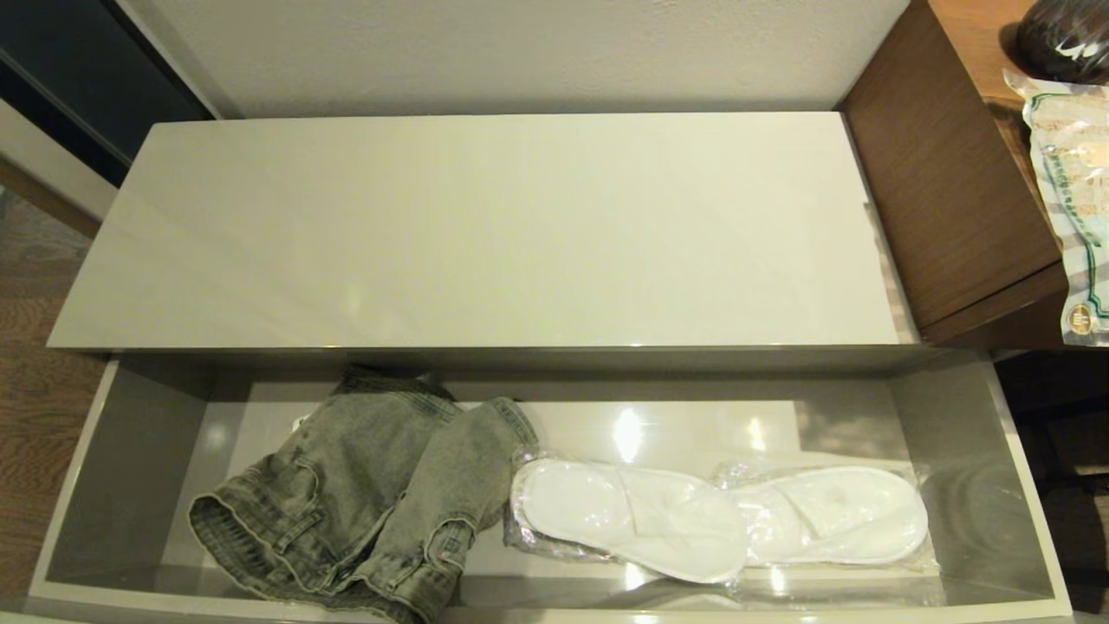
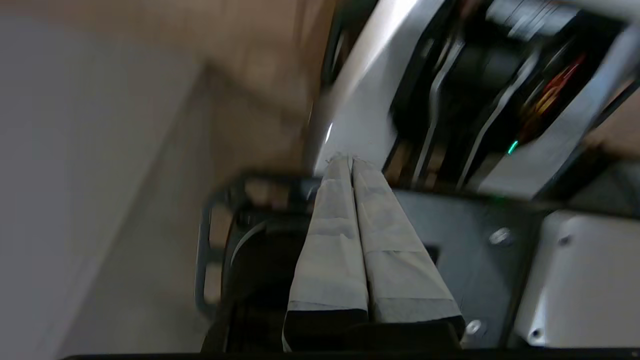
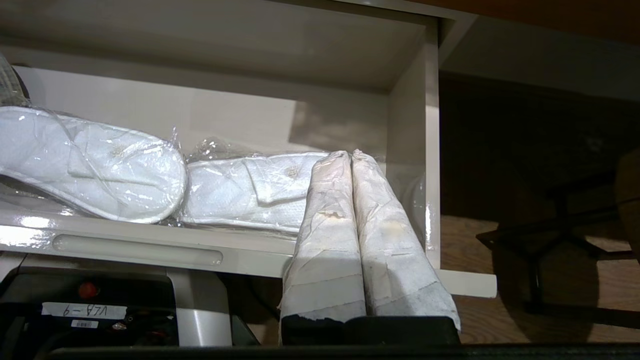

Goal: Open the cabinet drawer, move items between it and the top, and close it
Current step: Close the drawer

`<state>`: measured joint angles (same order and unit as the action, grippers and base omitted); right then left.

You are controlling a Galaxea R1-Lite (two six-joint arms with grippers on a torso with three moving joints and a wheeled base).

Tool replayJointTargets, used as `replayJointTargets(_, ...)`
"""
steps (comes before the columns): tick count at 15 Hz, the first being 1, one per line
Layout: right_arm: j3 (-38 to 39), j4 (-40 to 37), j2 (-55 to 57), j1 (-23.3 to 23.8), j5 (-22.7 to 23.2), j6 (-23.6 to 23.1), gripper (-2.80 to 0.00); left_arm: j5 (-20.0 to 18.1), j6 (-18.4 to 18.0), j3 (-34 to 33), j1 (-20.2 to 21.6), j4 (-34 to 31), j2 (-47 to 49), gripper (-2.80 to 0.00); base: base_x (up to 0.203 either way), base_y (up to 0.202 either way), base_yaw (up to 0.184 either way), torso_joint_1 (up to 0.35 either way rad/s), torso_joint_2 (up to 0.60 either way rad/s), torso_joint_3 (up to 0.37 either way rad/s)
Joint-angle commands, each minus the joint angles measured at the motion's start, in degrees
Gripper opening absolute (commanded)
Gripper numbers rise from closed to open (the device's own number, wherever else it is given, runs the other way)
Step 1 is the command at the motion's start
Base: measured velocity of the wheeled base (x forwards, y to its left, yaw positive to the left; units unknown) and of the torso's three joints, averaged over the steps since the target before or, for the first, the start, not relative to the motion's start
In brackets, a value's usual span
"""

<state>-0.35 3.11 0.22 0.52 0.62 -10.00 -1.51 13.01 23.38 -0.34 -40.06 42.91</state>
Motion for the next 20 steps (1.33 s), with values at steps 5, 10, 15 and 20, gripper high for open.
replayJointTargets(5, 0.0, -0.03, 0.13, 0.0, 0.17, -0.46, -2.8, 0.76, 0.86, -9.0, -0.01, 15.51, 11.29, -2.8, 0.0, 0.0, 0.0, 0.0, 0.0, 0.0)
replayJointTargets(10, 0.0, -0.03, 0.04, 0.0, 0.17, -0.37, -2.8, 0.11, 3.96, -12.48, -0.01, 26.43, 15.27, -2.8, 0.0, 0.0, 0.0, 0.0, 0.0, 0.0)
replayJointTargets(15, 0.0, -0.03, 0.13, 0.0, 0.17, -0.37, -2.8, -1.72, 9.42, -12.51, -0.01, 33.67, 21.1, -2.8, 0.0, 0.0, 0.0, 0.0, 0.0, 0.0)
replayJointTargets(20, 0.0, -0.03, 0.13, 0.0, 0.17, -0.11, -2.8, -1.74, 10.9, -12.13, -0.01, 35.57, 23.89, -2.8, 0.0, 0.0, 0.0, 0.0, 0.0, 0.0)
